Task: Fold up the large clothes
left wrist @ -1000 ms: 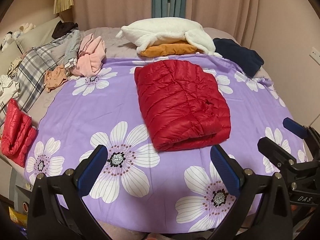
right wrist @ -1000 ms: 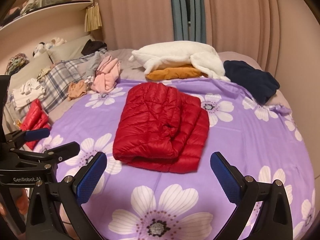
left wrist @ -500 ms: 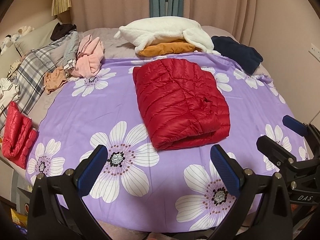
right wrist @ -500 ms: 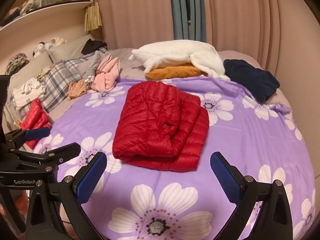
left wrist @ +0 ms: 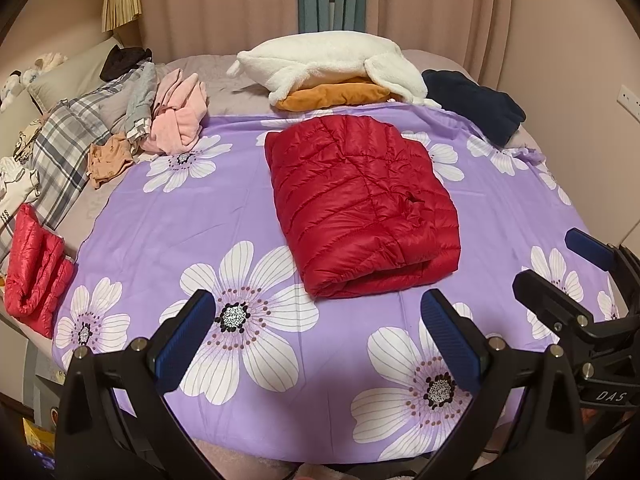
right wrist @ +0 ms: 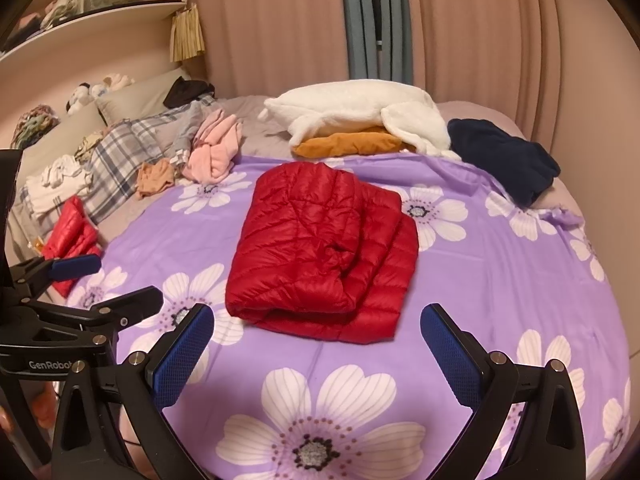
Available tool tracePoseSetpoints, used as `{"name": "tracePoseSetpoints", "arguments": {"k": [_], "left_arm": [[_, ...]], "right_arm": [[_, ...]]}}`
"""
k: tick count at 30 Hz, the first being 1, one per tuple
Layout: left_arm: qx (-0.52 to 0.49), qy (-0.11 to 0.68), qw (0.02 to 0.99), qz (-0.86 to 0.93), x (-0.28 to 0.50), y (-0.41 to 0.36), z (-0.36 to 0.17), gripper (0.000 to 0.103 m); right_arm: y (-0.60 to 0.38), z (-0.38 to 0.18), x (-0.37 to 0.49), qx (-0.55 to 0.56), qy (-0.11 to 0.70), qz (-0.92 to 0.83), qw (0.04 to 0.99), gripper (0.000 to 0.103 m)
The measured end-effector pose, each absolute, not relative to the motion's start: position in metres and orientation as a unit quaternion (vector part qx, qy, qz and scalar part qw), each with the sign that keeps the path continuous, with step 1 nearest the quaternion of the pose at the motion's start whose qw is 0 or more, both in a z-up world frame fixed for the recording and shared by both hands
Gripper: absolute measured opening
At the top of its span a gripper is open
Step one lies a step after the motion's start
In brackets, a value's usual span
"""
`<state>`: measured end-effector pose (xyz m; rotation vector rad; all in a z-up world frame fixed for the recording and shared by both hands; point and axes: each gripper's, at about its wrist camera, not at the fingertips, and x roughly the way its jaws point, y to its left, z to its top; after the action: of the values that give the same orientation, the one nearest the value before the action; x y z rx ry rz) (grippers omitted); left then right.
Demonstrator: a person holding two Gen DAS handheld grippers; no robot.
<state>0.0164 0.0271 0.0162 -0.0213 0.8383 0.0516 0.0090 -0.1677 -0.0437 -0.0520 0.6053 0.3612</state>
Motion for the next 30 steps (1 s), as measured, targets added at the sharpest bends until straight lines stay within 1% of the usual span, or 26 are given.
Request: {"name": "tracePoseSetpoints", "arguments": {"k": [30], "left_arm": [[-0.010,0.410,0.912,0.023,0.0163,0.0285,0.0131,0.103]], "right_arm": [[-0.1693,-0.0442,0.0098,-0.027,0.298,0.177,0.938,0.102]]}}
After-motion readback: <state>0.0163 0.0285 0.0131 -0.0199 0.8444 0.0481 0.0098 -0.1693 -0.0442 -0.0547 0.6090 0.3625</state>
